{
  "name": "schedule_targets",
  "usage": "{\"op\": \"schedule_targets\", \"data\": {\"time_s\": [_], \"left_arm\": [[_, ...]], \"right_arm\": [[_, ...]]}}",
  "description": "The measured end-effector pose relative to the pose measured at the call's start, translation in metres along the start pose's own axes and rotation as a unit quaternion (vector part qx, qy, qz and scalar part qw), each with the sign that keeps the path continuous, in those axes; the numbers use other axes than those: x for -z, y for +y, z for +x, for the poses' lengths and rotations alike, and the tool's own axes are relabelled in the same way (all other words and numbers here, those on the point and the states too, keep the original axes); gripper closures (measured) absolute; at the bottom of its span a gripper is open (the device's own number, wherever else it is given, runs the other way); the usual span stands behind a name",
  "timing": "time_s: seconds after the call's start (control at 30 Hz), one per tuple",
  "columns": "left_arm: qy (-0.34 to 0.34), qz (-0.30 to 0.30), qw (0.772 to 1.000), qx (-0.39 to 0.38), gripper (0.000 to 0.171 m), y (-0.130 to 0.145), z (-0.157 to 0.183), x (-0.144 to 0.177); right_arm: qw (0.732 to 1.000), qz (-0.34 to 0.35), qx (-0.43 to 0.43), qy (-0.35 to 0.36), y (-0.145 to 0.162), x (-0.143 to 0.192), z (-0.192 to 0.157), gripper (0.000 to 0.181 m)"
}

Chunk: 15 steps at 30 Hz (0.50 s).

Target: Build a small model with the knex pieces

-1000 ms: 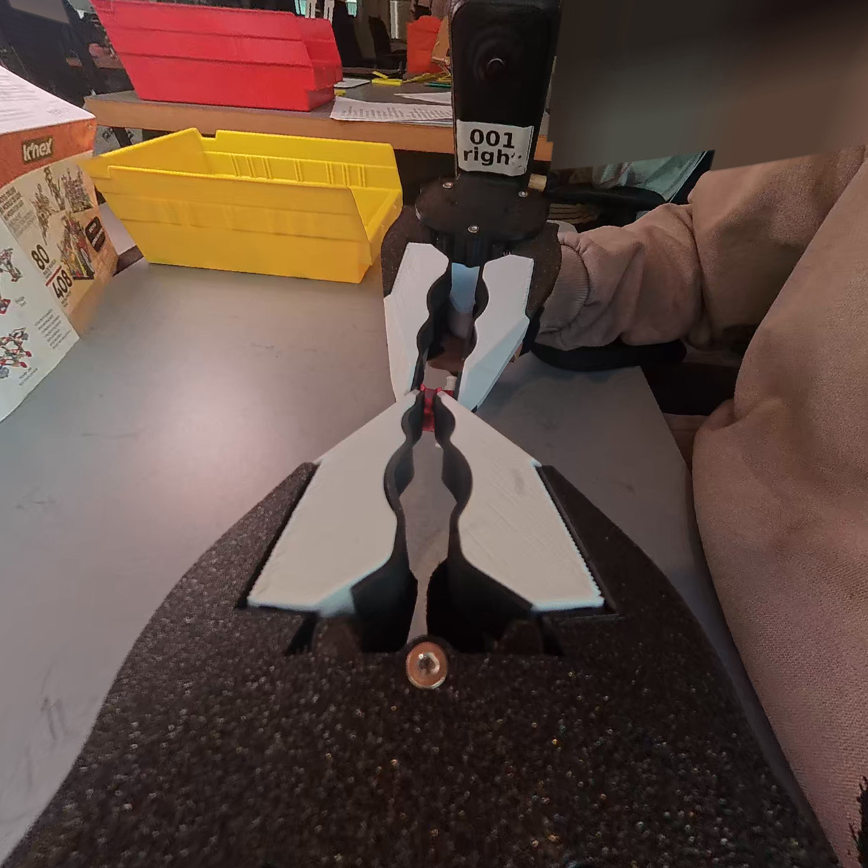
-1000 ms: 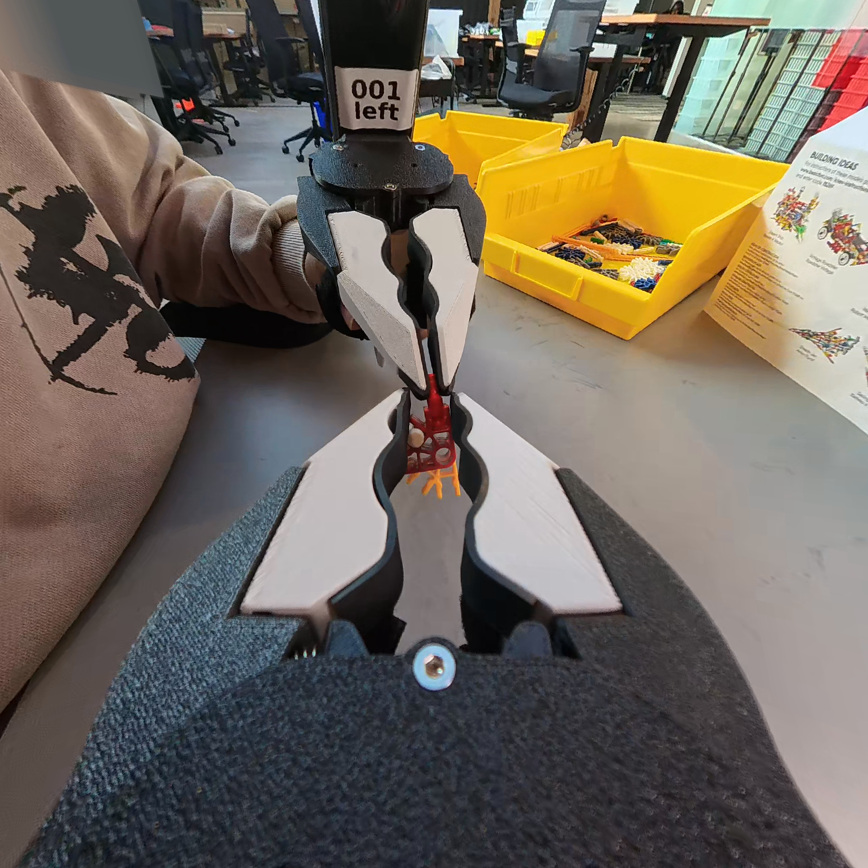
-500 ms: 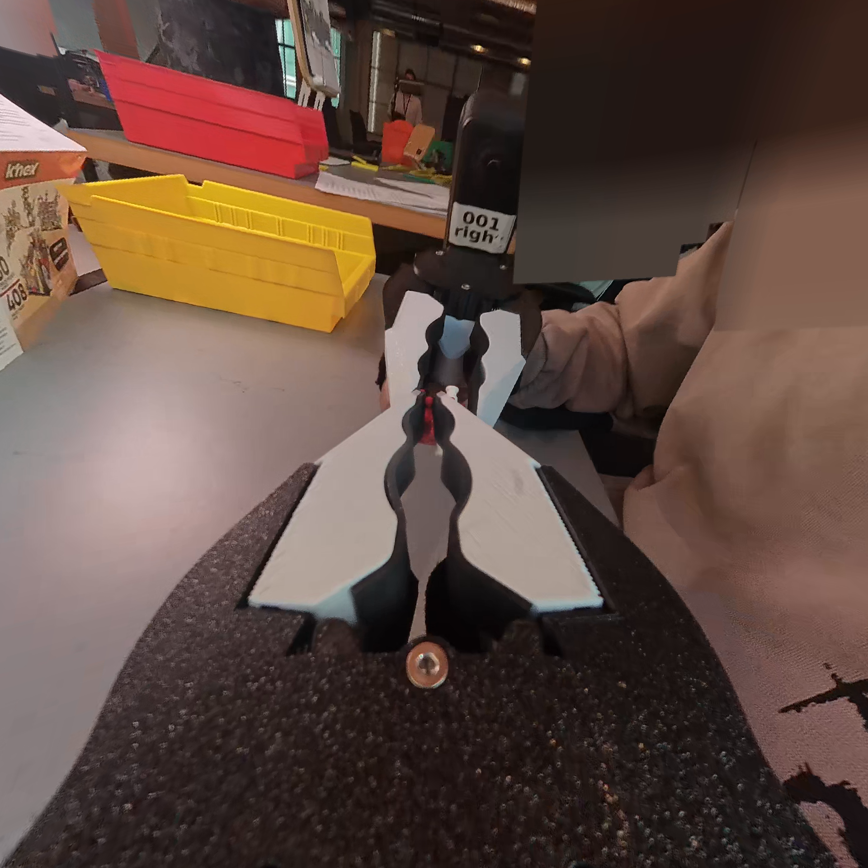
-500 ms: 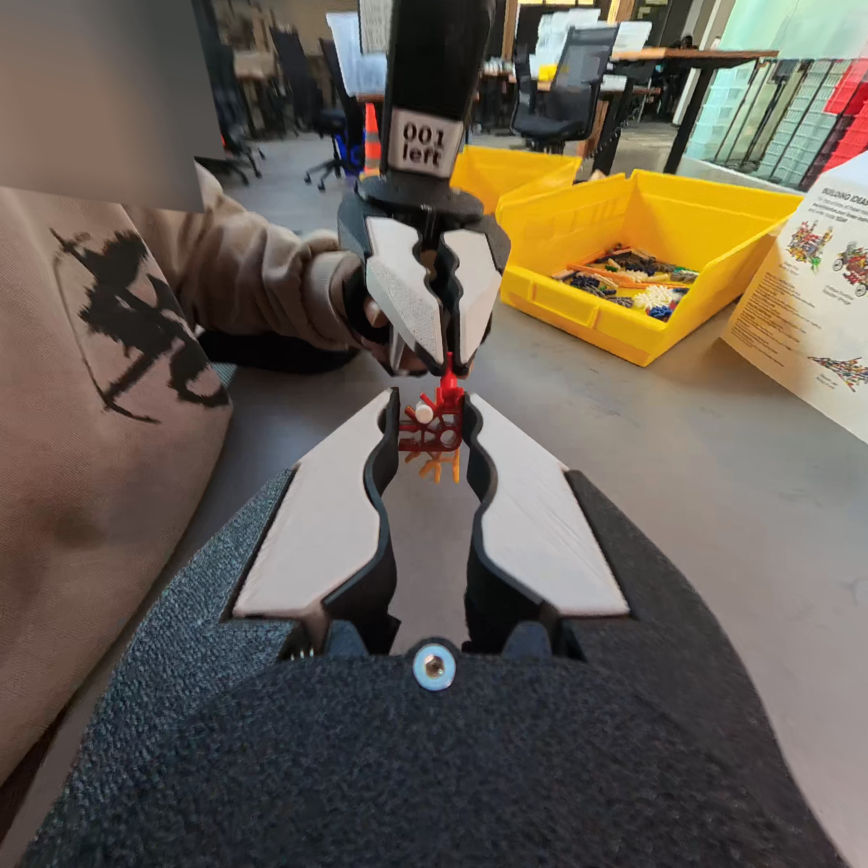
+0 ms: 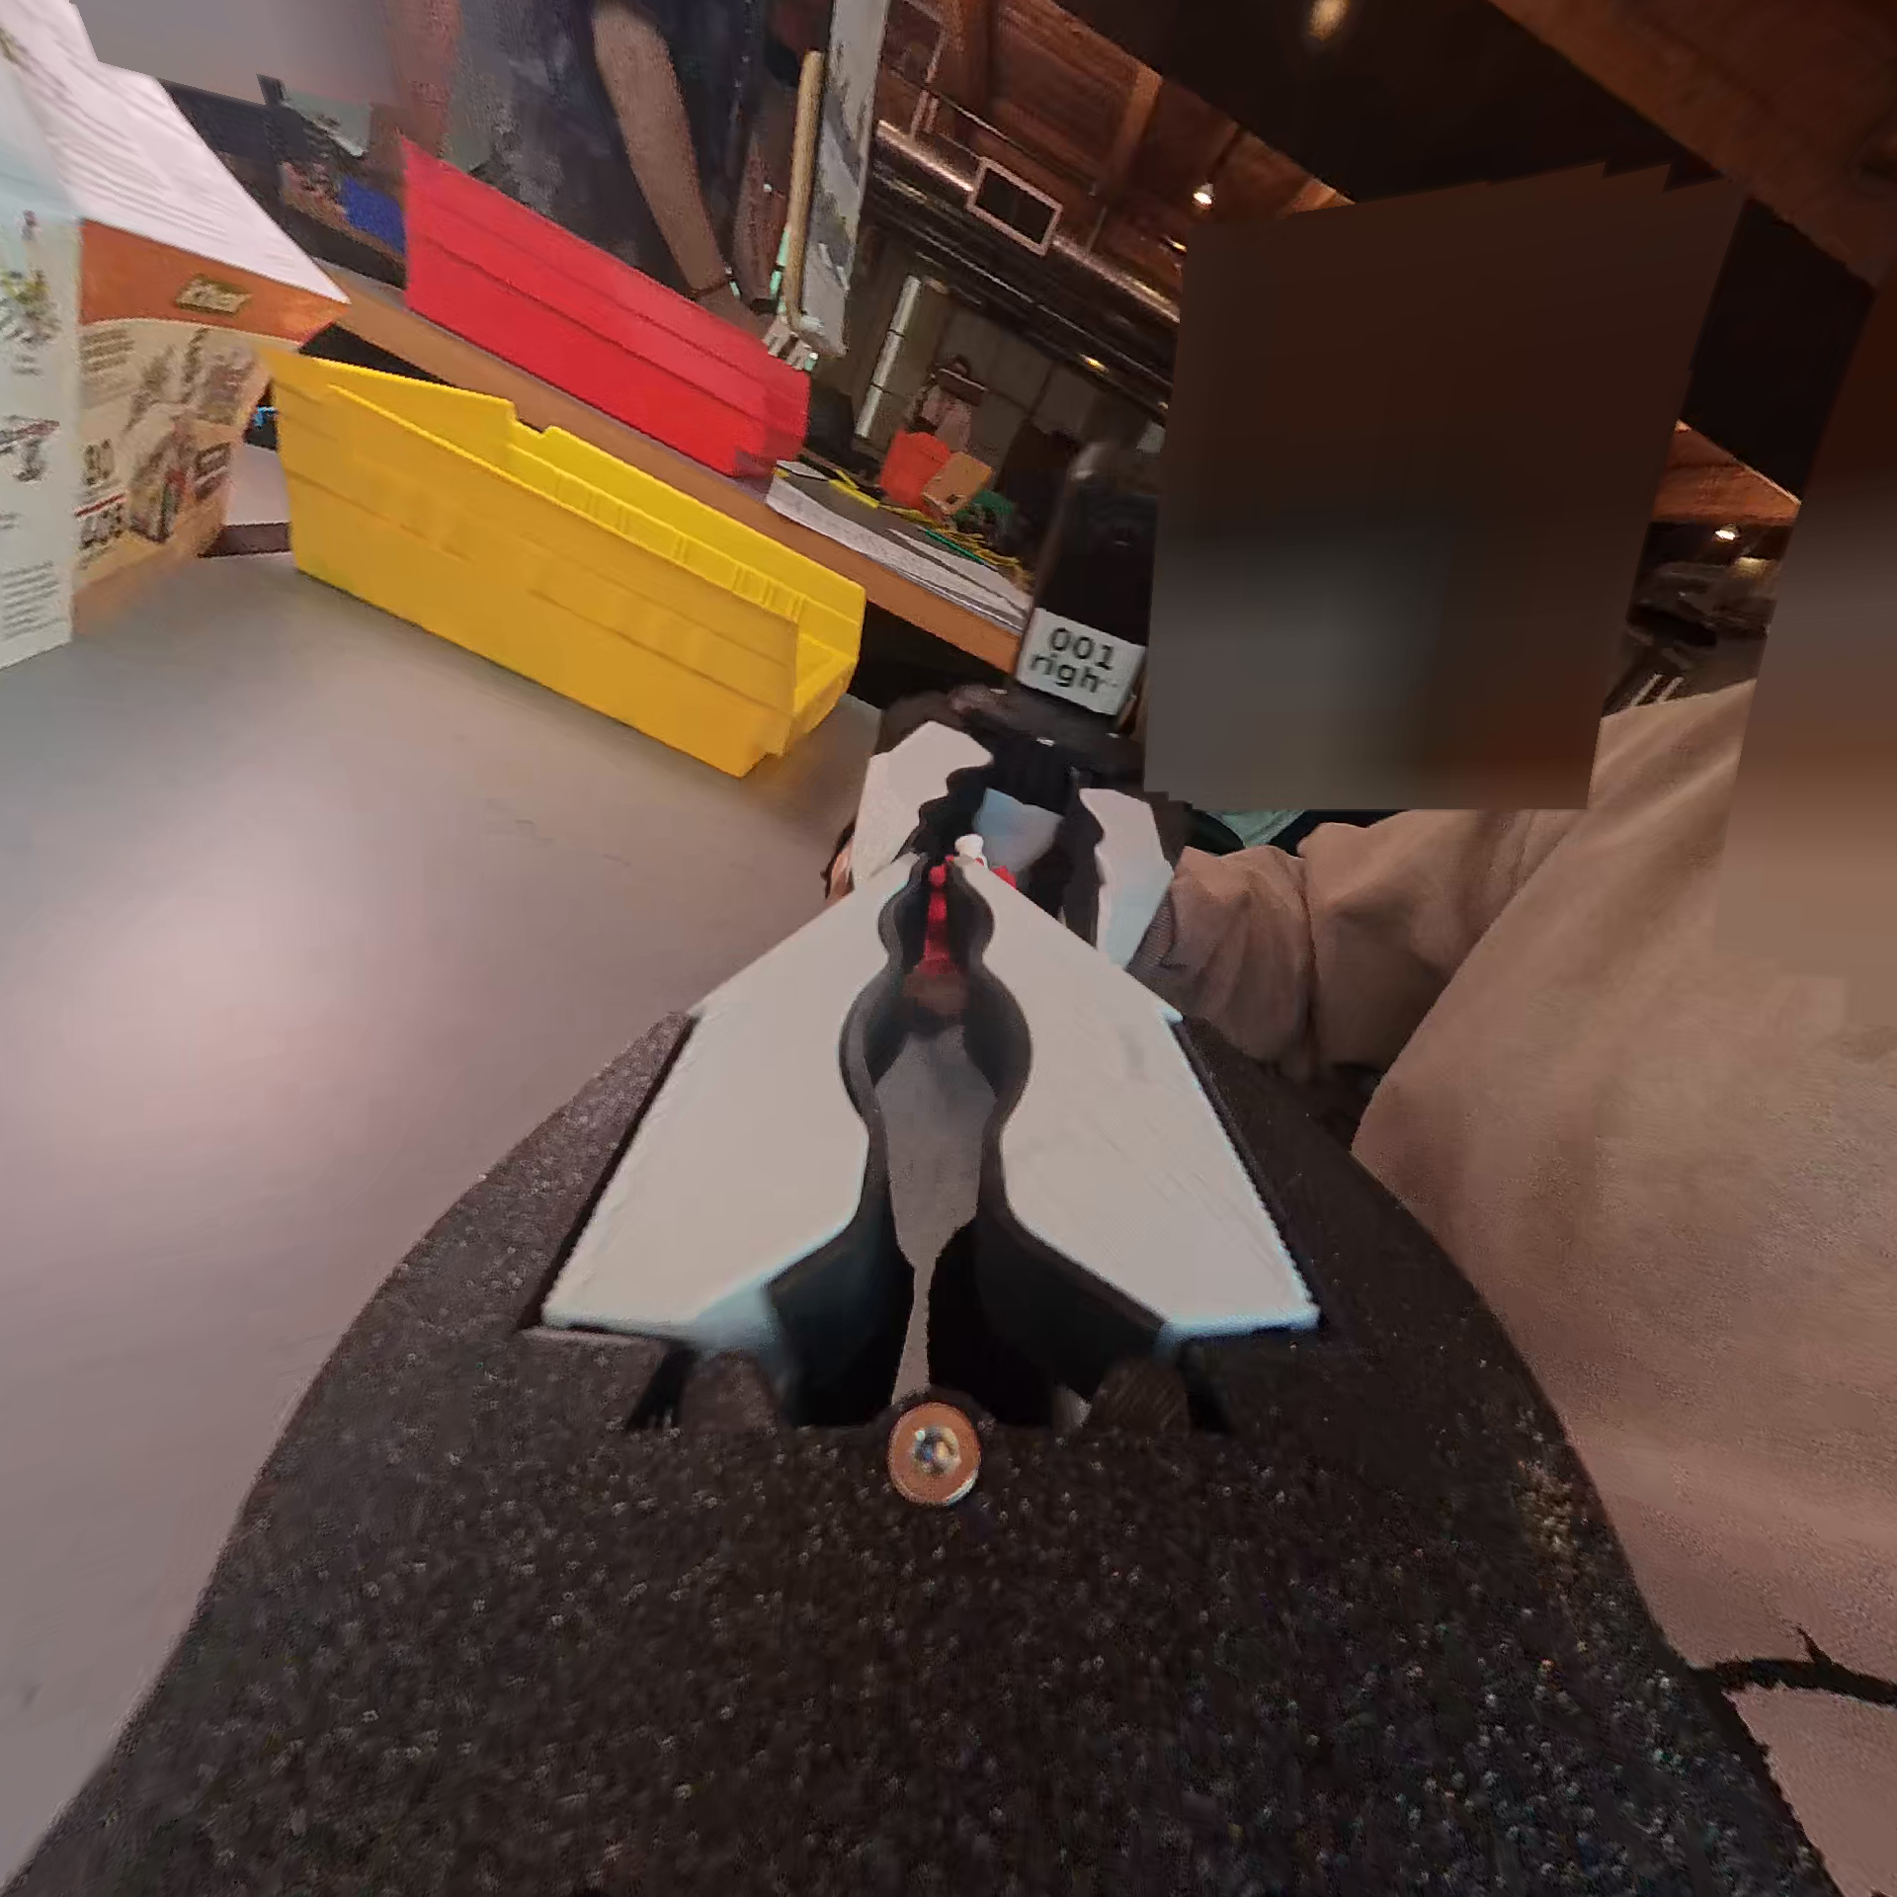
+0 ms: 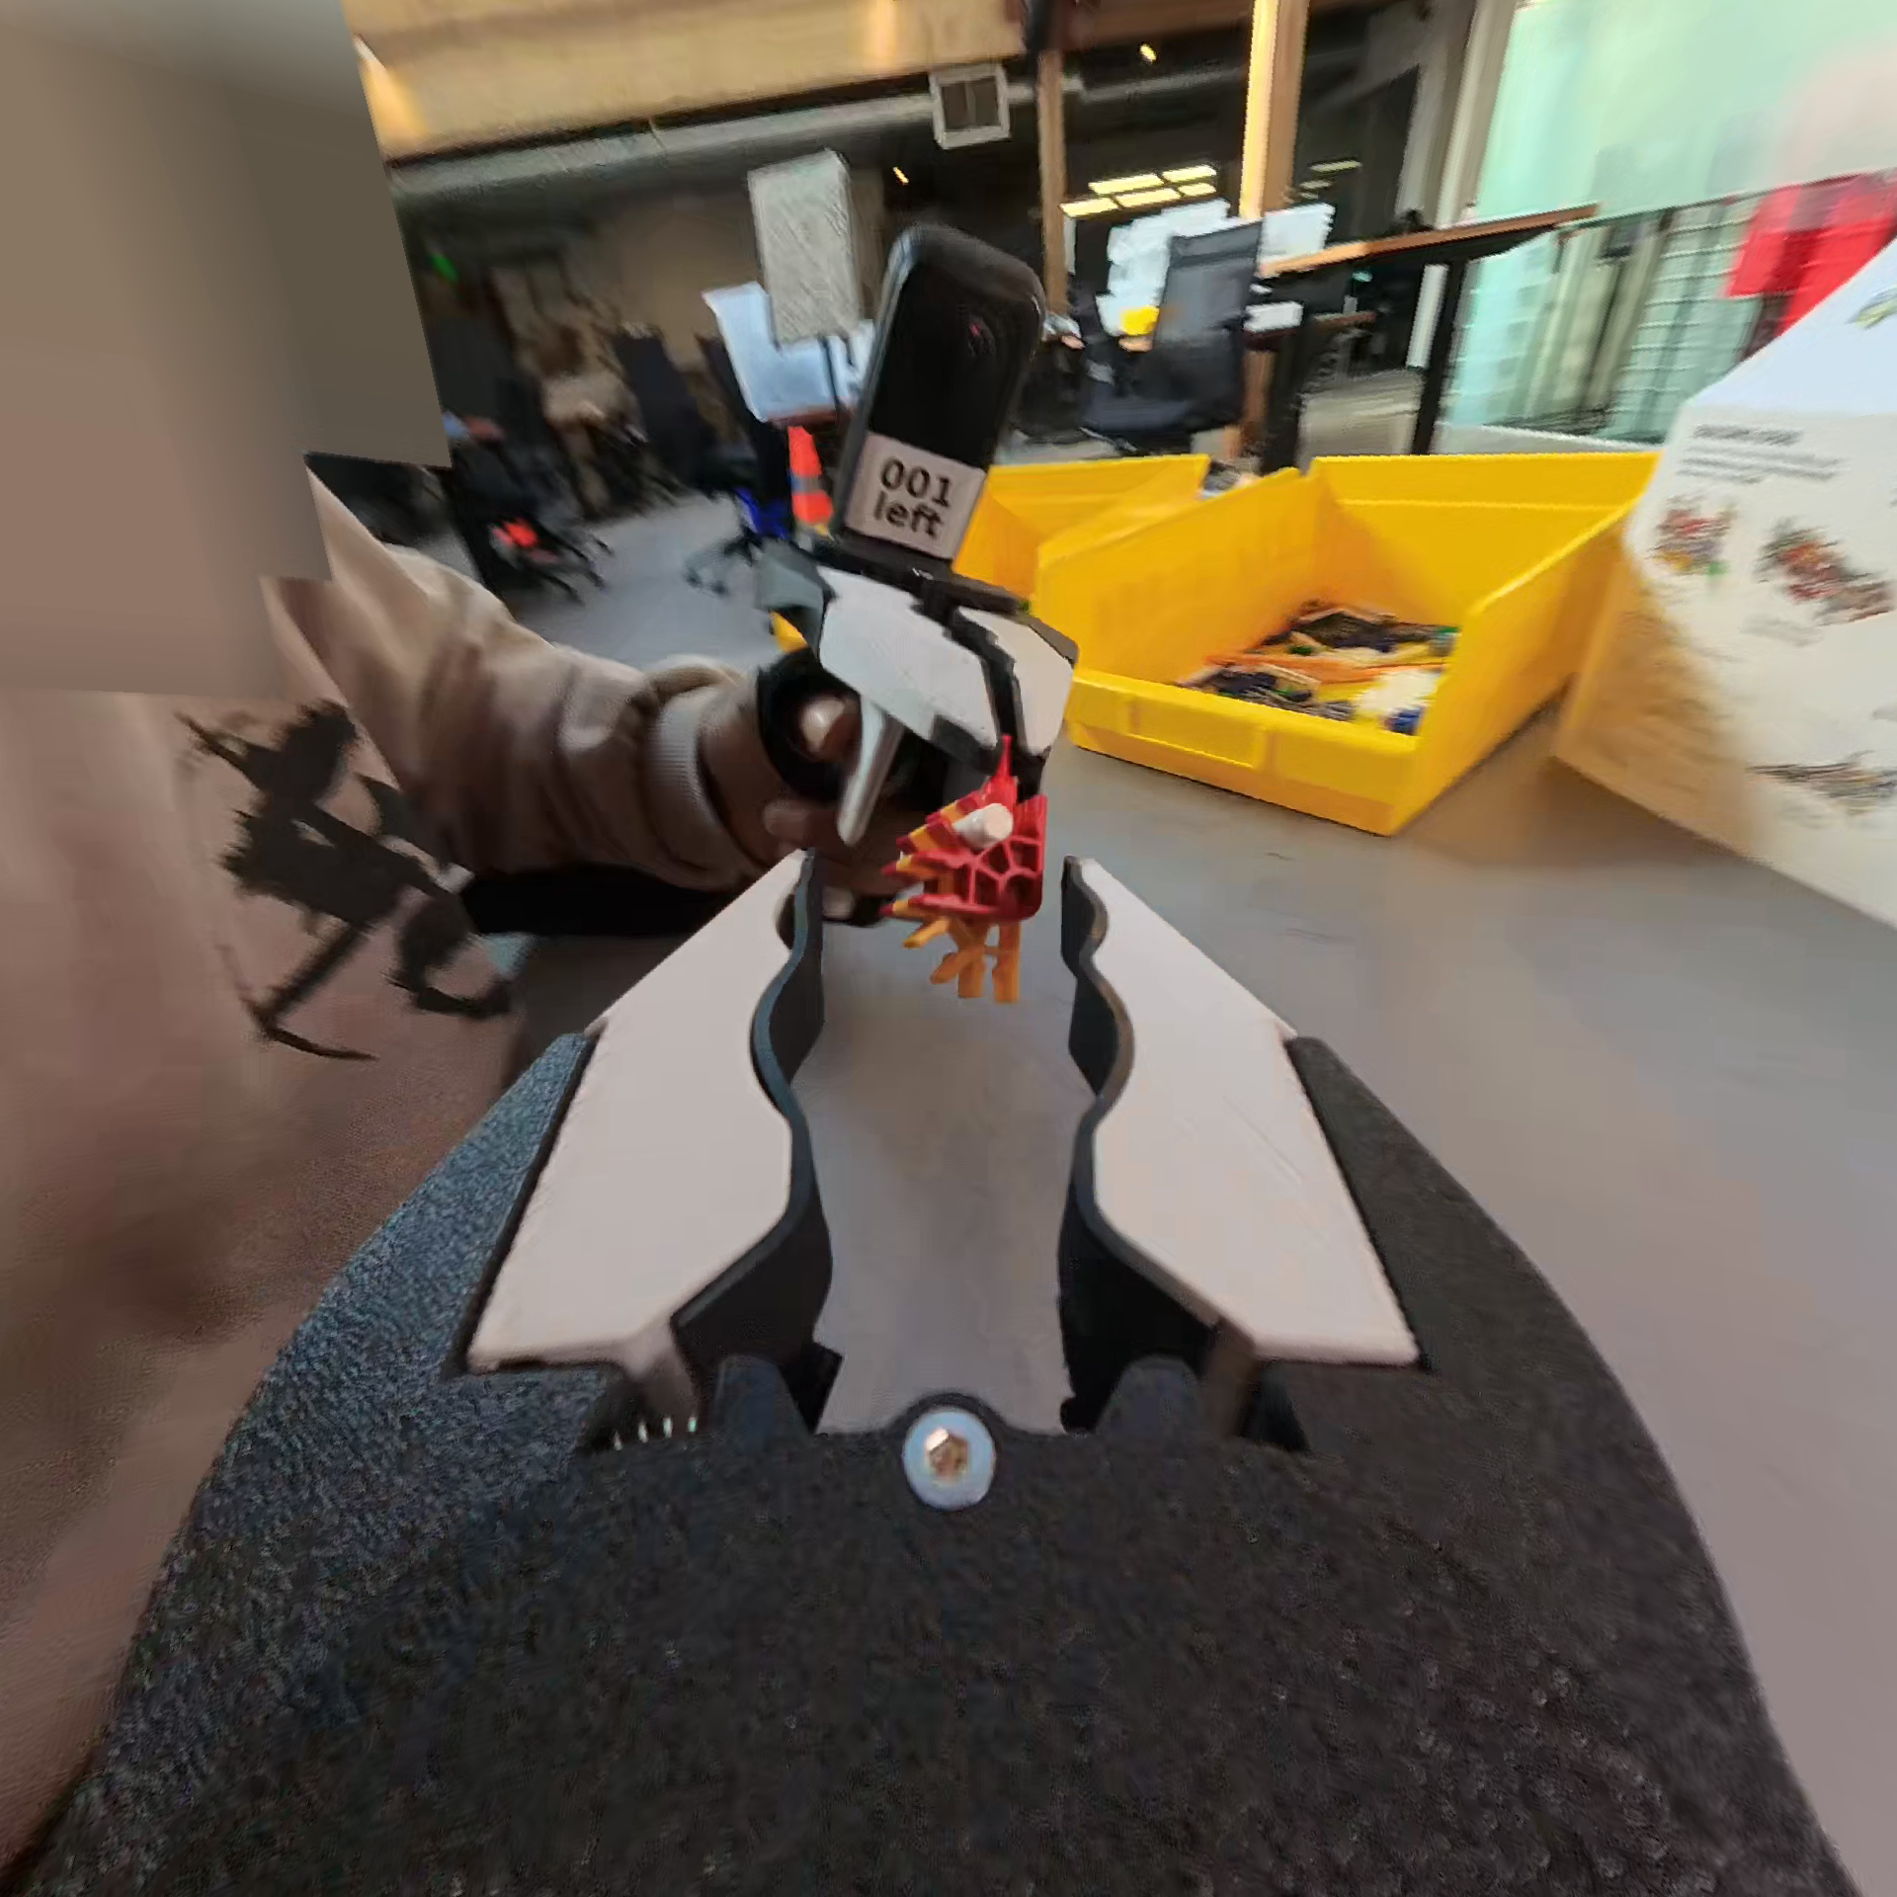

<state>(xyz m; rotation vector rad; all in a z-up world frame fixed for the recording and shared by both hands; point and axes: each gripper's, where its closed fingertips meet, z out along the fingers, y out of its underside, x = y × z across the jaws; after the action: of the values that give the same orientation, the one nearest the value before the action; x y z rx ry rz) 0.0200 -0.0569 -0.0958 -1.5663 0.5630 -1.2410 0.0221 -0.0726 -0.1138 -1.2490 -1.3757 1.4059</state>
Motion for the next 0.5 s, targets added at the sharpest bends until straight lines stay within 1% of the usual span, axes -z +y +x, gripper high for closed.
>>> {"op": "schedule_targets", "data": {"time_s": [0.07,0.1,0.17,0.2,0.23,0.27,0.33,0.37,0.5], "left_arm": [[-0.028,0.005,0.999,0.018,0.17,0.0,-0.013,0.002],[-0.037,0.007,0.999,0.028,0.17,0.001,-0.017,0.001],[-0.047,0.01,0.998,0.046,0.17,0.004,-0.023,-0.001],[-0.049,0.014,0.997,0.057,0.17,0.004,-0.024,-0.001],[-0.049,0.019,0.996,0.068,0.17,0.004,-0.026,-0.001],[-0.043,0.02,0.996,0.078,0.17,0.004,-0.026,-0.002],[-0.028,0.018,0.996,0.088,0.169,0.004,-0.024,-0.002],[-0.025,0.011,0.997,0.079,0.169,0.005,-0.022,-0.002],[-0.016,-0.046,0.999,-0.022,0.167,0.015,-0.012,-0.001]], "right_arm": [[0.991,-0.052,0.092,0.078,0.011,-0.004,0.012,0.128],[0.982,-0.069,0.133,0.117,0.013,-0.005,0.019,0.128],[0.958,-0.096,0.197,0.185,0.013,-0.006,0.031,0.14],[0.946,-0.108,0.224,0.207,0.013,-0.006,0.036,0.15],[0.936,-0.122,0.247,0.22,0.014,-0.006,0.039,0.15],[0.931,-0.127,0.259,0.223,0.014,-0.006,0.04,0.151],[0.938,-0.122,0.243,0.214,0.014,-0.005,0.038,0.152],[0.943,-0.122,0.231,0.205,0.014,-0.005,0.036,0.152],[0.969,-0.111,0.174,0.137,0.017,-0.003,0.024,0.152]]}}
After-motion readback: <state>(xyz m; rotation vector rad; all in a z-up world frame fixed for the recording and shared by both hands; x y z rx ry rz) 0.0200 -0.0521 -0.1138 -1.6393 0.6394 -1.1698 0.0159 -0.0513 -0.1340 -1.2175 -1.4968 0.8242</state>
